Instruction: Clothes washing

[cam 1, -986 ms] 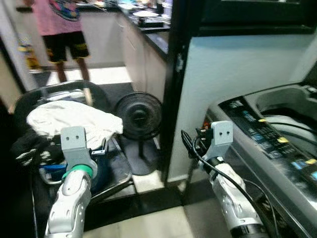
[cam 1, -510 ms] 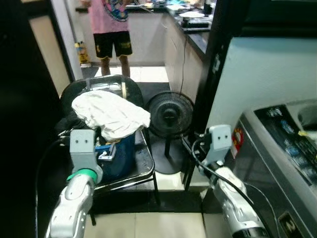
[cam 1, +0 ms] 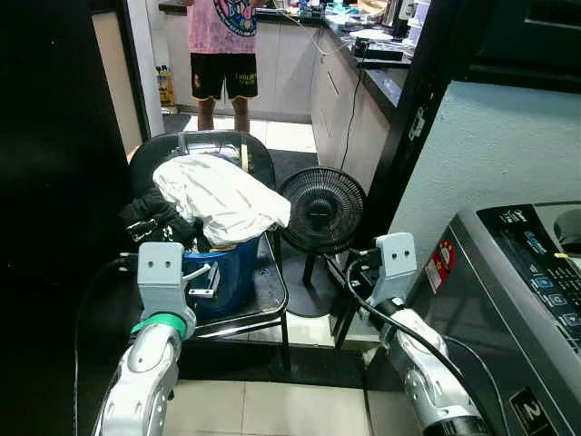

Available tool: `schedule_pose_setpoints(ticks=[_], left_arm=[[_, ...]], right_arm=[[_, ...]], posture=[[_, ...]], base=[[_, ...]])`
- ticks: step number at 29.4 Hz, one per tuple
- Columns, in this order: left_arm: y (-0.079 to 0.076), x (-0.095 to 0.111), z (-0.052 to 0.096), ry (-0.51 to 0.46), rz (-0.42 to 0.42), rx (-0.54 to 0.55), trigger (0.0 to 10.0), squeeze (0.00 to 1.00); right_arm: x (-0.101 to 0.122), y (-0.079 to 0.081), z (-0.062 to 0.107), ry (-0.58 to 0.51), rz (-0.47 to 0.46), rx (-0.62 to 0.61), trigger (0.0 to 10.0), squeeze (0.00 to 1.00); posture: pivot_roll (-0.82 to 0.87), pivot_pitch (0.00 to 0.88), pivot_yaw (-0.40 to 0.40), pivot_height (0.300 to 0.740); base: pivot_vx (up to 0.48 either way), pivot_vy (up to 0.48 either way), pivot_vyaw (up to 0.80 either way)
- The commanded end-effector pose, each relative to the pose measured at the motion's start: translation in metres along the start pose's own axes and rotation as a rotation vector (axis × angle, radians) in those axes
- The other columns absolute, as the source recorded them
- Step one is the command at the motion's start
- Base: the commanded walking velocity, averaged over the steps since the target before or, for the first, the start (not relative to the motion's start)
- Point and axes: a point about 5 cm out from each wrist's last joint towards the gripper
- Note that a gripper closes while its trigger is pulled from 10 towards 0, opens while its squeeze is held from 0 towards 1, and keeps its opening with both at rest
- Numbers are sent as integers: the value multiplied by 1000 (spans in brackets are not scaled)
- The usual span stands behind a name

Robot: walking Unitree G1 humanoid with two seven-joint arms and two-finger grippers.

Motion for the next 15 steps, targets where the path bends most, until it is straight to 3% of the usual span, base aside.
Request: schedule_pose_setpoints(ticks=[1, 6, 13, 15], left_arm=[[-2, -3, 2, 1, 4, -7, 10000, 0], [-1, -3, 0, 1, -17, 10, 10000, 0], [-1, -2, -2, -9, -22, 17, 10000, 0], [-3, -2, -2, -12, -26, 11, 10000, 0]], right_arm=[[-5, -1, 3, 14, 0, 4, 10000, 0], [-1, 4, 2, 1, 19, 42, 10000, 0], [-1, 7, 3, -10, 38, 68, 10000, 0], [-2, 5, 3, 2, 16, 49, 10000, 0]], posture=[[17, 46, -23, 740], [11, 44, -23, 740], [8, 38, -27, 740], [8, 35, -27, 740]], base=[[349, 0, 0], [364, 0, 0], [386, 0, 782], [384, 0, 0]])
Point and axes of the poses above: a point about 5 cm out from each wrist's last joint towards the gripper, its own z axis pointing back from the gripper into the wrist, its own x axis along the axis of the wrist's last joint, y = z × x, and after that the axes turned 12 degrees about z, right-handed
